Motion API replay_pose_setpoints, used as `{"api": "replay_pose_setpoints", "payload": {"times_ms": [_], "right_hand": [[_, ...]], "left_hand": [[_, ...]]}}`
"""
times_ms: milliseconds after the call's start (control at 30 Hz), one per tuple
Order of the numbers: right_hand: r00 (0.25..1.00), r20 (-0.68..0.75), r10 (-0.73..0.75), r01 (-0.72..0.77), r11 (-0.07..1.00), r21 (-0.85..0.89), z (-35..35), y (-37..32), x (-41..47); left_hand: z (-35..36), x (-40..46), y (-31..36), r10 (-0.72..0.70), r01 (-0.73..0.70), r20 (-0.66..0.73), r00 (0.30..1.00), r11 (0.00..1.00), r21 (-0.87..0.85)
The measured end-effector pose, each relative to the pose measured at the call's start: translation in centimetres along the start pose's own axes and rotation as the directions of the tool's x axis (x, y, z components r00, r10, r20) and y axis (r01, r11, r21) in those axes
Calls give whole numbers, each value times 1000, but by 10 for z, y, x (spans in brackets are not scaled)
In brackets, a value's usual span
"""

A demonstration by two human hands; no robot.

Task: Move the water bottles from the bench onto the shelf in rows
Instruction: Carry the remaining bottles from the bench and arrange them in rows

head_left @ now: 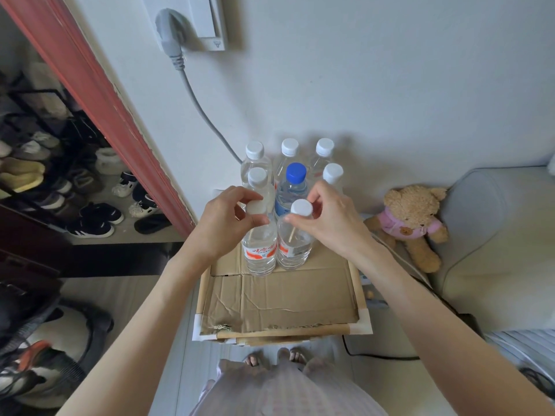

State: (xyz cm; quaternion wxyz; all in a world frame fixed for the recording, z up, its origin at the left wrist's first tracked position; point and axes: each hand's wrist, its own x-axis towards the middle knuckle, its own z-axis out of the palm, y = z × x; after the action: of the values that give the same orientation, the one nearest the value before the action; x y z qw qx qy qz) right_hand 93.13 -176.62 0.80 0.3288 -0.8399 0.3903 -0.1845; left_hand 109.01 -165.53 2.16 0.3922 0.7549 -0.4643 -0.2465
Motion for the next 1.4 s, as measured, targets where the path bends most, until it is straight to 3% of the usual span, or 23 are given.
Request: {"api": "replay_pose_setpoints", "payload": {"times_ms": [200,467,600,767,1133,1400], "right_hand": [[979,175,-108,77,982,174,-12,-4,-4],[998,-16,-60,60,998,-11,-4,-5,-2],[978,153,-143,136,989,59,-8,-3,-6],[958,258,-126,105,990,95,-17,-2,-11],[999,-8,-51,52,990,134,0,1,-4],[996,76,-56,45,989,139,-5,6,-10]], "left_hand": [[-1,-3,-1,-10,10,-13,1000,1000,-5],[1,-7,-2,-15,14,-26,1000,999,-36],[0,-7,-2,-12,11,-30,999,999,-35],[0,-6,-2,-10,9,-37,999,1000,-29],[-1,-7,-8,39,-39,-10,999,999,-9],[-1,-10,-12,55,-54,-28,998,999,4]]}}
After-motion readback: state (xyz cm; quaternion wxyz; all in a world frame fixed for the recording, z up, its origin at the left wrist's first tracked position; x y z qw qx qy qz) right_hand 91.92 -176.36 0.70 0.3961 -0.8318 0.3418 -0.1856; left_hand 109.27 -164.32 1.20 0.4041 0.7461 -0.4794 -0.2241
